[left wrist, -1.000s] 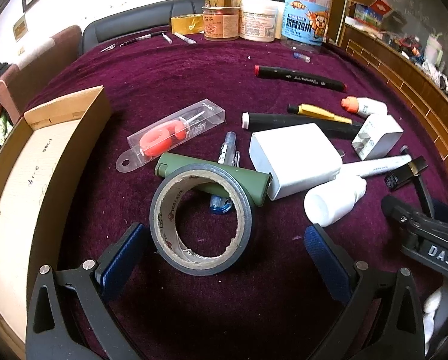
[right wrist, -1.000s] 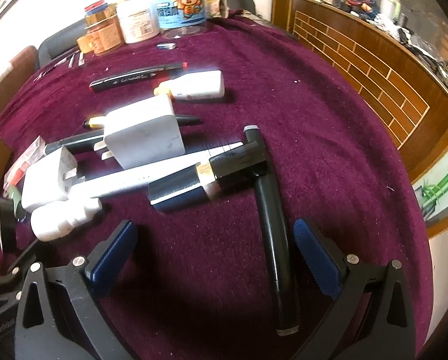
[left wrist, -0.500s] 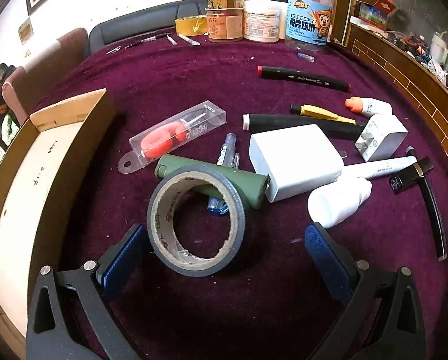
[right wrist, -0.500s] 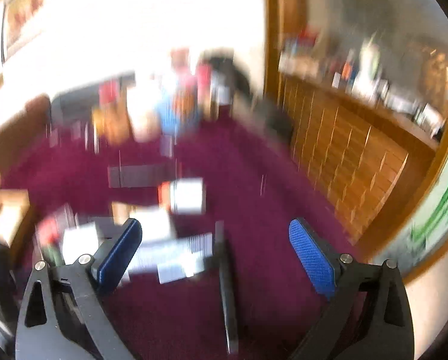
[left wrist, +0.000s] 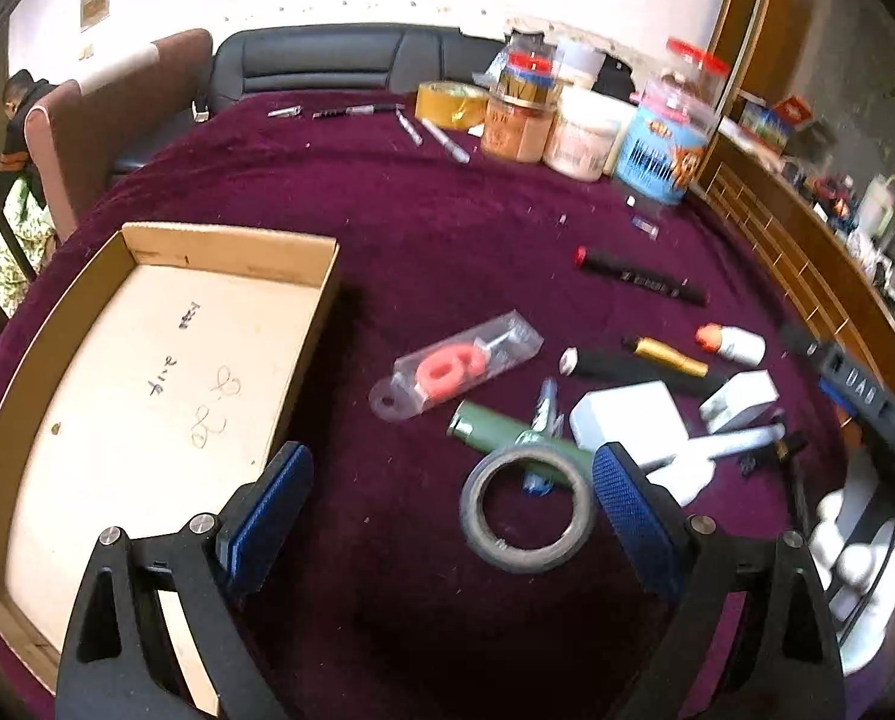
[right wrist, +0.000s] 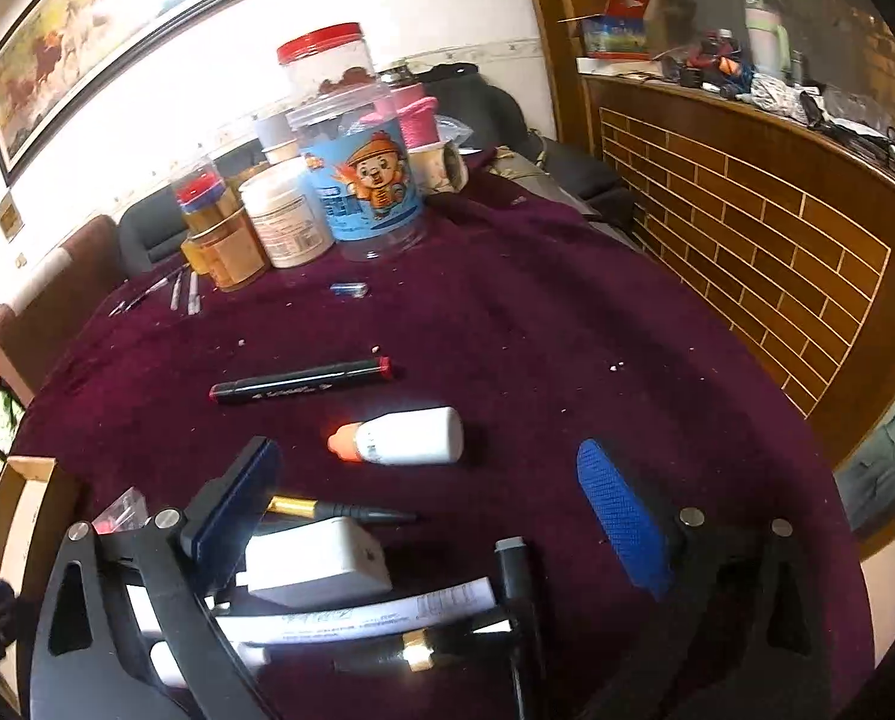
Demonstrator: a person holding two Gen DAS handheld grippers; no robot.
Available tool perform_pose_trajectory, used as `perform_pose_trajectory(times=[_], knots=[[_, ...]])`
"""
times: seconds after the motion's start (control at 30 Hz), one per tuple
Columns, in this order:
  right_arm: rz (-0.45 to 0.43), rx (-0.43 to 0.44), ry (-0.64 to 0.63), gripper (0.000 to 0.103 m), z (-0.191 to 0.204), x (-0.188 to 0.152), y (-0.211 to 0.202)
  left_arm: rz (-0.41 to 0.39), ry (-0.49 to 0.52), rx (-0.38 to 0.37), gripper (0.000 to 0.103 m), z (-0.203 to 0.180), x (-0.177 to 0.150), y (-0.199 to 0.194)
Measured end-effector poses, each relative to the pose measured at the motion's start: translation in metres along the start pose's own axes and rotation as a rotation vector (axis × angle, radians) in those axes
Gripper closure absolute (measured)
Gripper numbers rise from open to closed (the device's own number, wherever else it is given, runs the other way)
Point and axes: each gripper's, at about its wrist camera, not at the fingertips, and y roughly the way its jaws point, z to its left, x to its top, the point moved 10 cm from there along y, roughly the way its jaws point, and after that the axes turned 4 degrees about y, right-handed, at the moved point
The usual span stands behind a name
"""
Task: Organize rigid objects
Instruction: 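Move the left tool toward the black duct tape roll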
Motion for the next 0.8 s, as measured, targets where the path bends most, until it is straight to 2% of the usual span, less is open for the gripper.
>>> perform_pose_trajectory(times=[0.07,0.17,0.2,0.33,0.47,0.53,0.8], knots=[[0.001,0.020,-0.006,0.004,0.008,0.002,-0.001,0.010,0.030,0.004,0.016,-0.008,0.001,0.006],[0.000,0.018,-0.027,0.004,0.011,0.001,-0.001,0.089,0.101,-0.008,0.043,-0.024,-0.015,0.019],[0.002,0.019,-0.028,0.004,0.009,-0.002,-0.001,0.119,0.100,-0.029,0.044,-0.028,-0.022,0.023],[0.007,0.004,-0.025,0.004,0.005,-0.005,0.000,0.112,0.064,-0.064,0.043,-0.025,-0.029,0.019],[0.054,0.010,0.003,0.004,0.001,-0.010,0.010,0.098,0.061,-0.080,0.037,-0.026,-0.028,0.013],[0.063,0.012,0.014,0.004,-0.001,-0.011,0.011,0.095,0.064,-0.067,0.034,-0.027,-0.029,0.015],[0.058,0.010,0.009,0.004,0.000,-0.009,0.010,0.112,0.097,0.008,0.034,-0.028,-0.033,0.028]])
